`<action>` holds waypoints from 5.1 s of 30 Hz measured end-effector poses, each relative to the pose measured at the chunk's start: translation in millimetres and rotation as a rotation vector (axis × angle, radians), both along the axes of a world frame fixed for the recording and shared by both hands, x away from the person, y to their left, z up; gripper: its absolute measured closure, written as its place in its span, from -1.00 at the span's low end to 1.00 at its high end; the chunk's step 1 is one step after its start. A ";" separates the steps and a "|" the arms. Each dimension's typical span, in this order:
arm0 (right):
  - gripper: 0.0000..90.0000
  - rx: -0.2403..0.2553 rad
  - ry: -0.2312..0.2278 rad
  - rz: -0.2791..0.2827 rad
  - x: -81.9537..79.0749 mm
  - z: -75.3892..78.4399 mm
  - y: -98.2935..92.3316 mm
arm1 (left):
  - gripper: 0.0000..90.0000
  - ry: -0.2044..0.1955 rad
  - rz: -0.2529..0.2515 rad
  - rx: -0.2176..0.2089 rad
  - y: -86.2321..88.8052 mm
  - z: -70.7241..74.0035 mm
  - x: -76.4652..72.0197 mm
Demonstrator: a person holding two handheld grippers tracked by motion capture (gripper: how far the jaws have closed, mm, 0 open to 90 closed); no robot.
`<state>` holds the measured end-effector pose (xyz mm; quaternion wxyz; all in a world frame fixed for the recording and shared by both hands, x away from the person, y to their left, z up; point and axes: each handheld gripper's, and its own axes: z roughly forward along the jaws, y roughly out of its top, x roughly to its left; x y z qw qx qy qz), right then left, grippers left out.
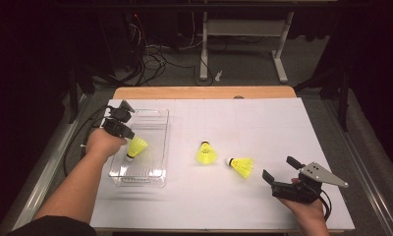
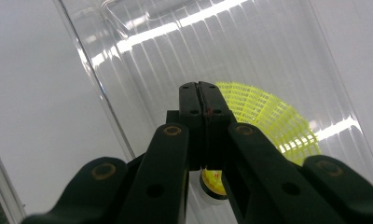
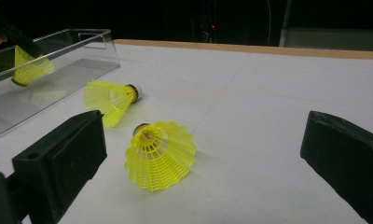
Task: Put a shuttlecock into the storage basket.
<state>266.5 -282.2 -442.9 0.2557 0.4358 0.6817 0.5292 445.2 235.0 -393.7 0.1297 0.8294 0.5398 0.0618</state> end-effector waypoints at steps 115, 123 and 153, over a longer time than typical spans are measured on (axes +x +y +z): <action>-0.98 -0.023 -0.009 0.007 -1.8 2.4 1.9 | -0.99 0.052 -0.149 -0.048 -47.6 51.4 -62.8; -0.98 -0.027 -0.012 0.009 -2.2 2.8 2.4 | -0.99 0.053 -0.175 -0.044 -55.2 51.1 -66.2; -0.98 -0.019 -0.009 0.007 -0.2 2.1 3.2 | -0.99 0.078 -0.275 -0.096 -95.4 46.8 -73.0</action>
